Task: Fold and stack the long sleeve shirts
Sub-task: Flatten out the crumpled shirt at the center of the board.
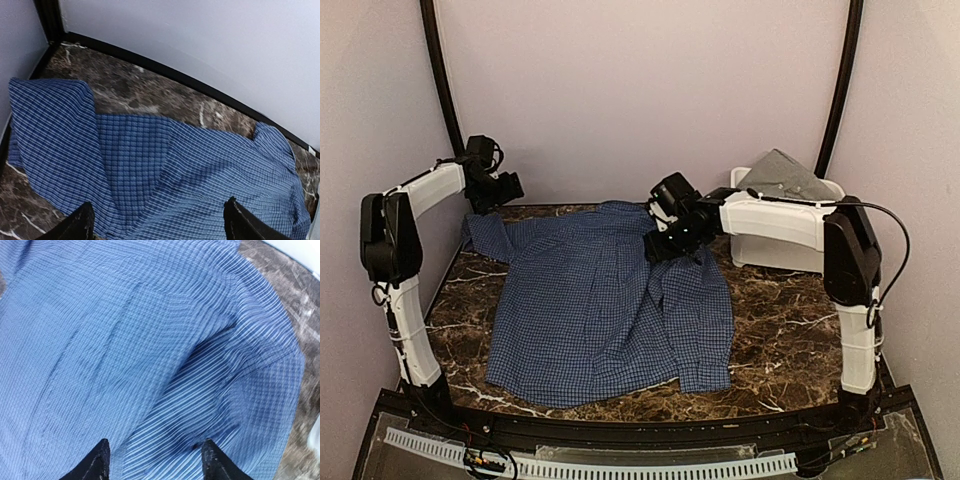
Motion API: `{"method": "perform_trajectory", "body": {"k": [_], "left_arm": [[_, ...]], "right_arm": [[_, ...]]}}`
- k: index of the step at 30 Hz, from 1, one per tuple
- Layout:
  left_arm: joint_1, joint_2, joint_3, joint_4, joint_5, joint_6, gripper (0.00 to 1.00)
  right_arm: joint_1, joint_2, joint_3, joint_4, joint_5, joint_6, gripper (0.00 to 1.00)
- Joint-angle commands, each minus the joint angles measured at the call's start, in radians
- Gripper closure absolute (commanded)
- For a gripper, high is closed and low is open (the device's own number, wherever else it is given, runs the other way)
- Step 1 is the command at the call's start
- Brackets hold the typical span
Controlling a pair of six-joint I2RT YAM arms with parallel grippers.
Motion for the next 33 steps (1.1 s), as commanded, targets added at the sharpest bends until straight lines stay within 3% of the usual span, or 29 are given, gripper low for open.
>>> {"method": "perform_trajectory", "body": {"k": [1, 6, 16, 33], "left_arm": [[-0.089, -0.184, -0.203, 0.116, 0.091, -0.052, 0.12], [-0.201, -0.286, -0.437, 0.237, 0.197, -0.128, 0.12], [-0.266, -0.315, -0.752, 0.372, 0.269, -0.225, 0.12], [-0.189, -0.23, -0.82, 0.384, 0.209, -0.197, 0.11]], "right_arm": [[0.079, -0.109, -0.176, 0.086, -0.042, 0.085, 0.44], [0.094, -0.156, -0.322, 0.165, -0.056, 0.136, 0.55], [0.036, -0.043, -0.328, 0.23, -0.018, 0.164, 0.65], [-0.129, -0.019, -0.407, 0.205, 0.176, 0.109, 0.64]]}}
